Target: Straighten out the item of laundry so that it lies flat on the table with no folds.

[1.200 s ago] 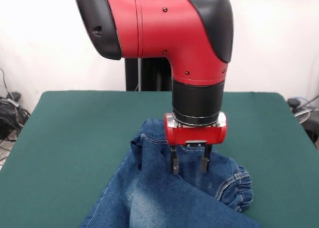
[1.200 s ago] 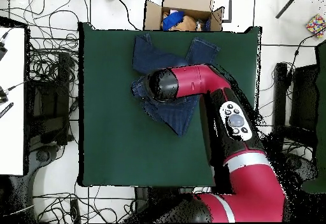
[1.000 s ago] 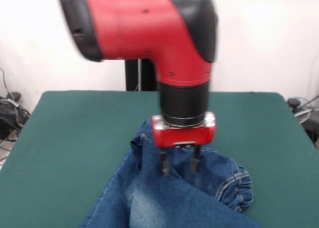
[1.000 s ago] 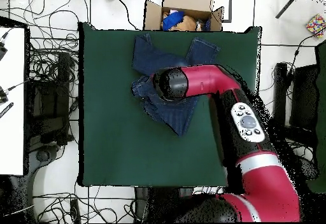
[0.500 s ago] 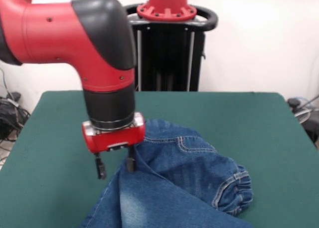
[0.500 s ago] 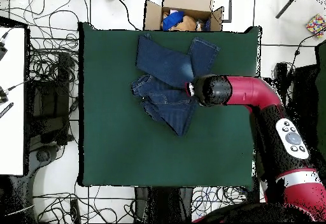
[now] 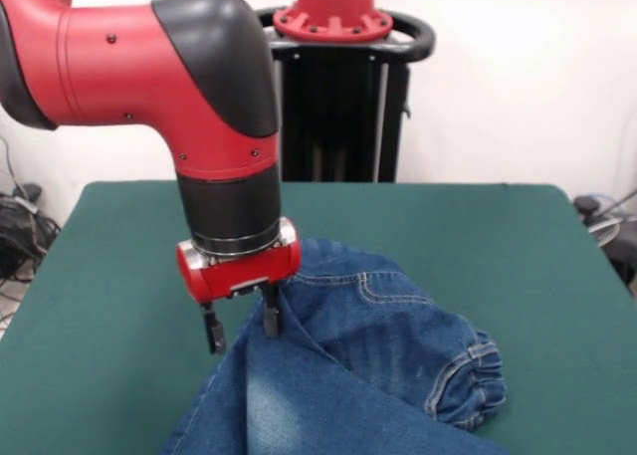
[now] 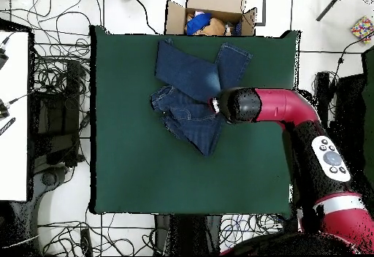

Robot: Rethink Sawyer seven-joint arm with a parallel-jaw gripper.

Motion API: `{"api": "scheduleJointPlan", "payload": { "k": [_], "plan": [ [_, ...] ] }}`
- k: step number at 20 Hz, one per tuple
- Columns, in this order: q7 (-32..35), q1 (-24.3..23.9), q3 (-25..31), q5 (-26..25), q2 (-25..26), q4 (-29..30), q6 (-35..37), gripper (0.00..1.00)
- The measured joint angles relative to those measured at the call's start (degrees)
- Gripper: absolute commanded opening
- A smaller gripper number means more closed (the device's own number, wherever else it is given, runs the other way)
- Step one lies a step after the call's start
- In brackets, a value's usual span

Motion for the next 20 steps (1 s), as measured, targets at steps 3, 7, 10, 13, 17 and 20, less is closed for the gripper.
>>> {"api": "scheduleJointPlan", "payload": {
  "k": [3,7,10,13,17,20],
  "plan": [
    [0.0,0.7,0.0,0.0,0.0,0.1,0.0,1.00],
    [0.0,1.3,0.0,0.0,0.0,0.2,0.0,1.00],
    [0.0,1.6,0.0,0.0,0.0,0.2,0.0,1.00],
    [0.0,1.7,0.0,0.0,0.0,0.2,0.0,1.00],
    [0.0,1.7,0.0,0.0,0.0,0.3,0.0,1.00],
    [0.0,1.7,0.0,0.0,0.0,0.3,0.0,1.00]
  ]
}}
